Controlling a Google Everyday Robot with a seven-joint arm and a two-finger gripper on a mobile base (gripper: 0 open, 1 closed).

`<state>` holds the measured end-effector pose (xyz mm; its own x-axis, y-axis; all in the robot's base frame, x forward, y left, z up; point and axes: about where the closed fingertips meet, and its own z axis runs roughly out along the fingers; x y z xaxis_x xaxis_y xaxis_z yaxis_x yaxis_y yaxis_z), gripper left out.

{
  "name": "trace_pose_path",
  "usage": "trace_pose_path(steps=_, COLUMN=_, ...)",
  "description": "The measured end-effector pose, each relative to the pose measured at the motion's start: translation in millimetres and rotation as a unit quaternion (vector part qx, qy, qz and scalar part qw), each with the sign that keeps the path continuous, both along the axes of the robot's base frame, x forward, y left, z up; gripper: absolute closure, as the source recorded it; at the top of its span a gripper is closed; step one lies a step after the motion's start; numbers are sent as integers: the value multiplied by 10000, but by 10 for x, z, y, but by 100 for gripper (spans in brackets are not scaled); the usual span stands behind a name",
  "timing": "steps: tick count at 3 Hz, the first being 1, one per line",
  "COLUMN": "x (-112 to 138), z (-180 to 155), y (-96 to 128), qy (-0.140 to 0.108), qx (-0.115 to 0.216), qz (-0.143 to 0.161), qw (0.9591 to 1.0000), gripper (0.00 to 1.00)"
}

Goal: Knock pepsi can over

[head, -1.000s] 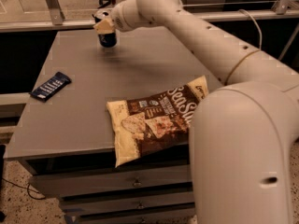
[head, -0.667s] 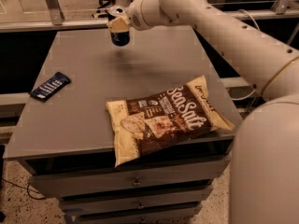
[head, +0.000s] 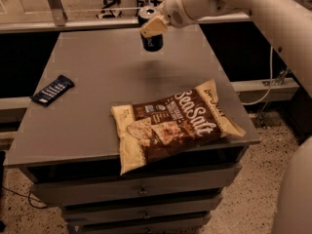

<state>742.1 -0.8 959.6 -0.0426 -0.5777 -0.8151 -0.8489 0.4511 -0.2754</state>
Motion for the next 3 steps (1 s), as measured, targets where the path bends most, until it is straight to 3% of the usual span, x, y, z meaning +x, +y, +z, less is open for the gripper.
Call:
trace_pose_path(steps=1, x=-63, z=-169, y=-229, qy=222, qx=-651, qz=325, qw=9971, gripper=100)
trace_pose_path(steps=2, x=-185, z=-391, y=-401, qy=556, qx=-1432, qz=739, qw=9854, gripper=100)
trace_pose_path(steps=3, x=-319, z=-556, y=-422, qy=811, qx=-2098, qz=1374, qw=9646, gripper=100)
